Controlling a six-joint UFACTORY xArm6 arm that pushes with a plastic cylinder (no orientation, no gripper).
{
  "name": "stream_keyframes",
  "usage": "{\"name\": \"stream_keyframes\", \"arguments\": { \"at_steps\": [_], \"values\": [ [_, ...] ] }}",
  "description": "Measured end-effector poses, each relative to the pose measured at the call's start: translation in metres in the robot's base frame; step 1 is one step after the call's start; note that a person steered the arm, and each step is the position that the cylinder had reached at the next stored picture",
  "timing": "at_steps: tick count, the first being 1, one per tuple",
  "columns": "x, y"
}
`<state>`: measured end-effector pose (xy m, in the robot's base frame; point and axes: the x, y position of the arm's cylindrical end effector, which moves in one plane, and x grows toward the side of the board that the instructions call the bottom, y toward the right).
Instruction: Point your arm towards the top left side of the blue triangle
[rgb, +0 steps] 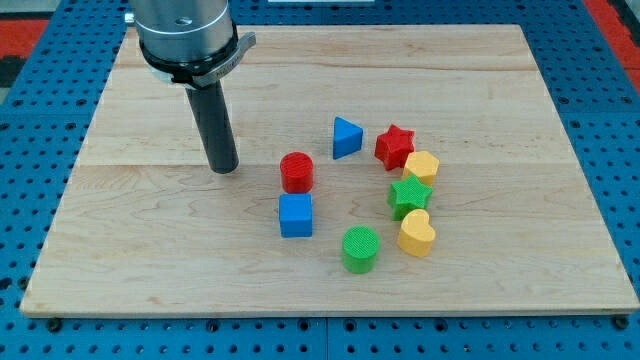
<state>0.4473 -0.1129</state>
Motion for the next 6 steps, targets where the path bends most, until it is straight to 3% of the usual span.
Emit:
{"name": "stream_keyframes", "arguments": {
  "at_steps": [2,3,4,5,6],
  "values": [
    [0.001,-0.003],
    [-0.052,-0.004],
    [-0.088,0.036],
    [-0.097,0.098],
    [-0.064,0.109]
  ]
}}
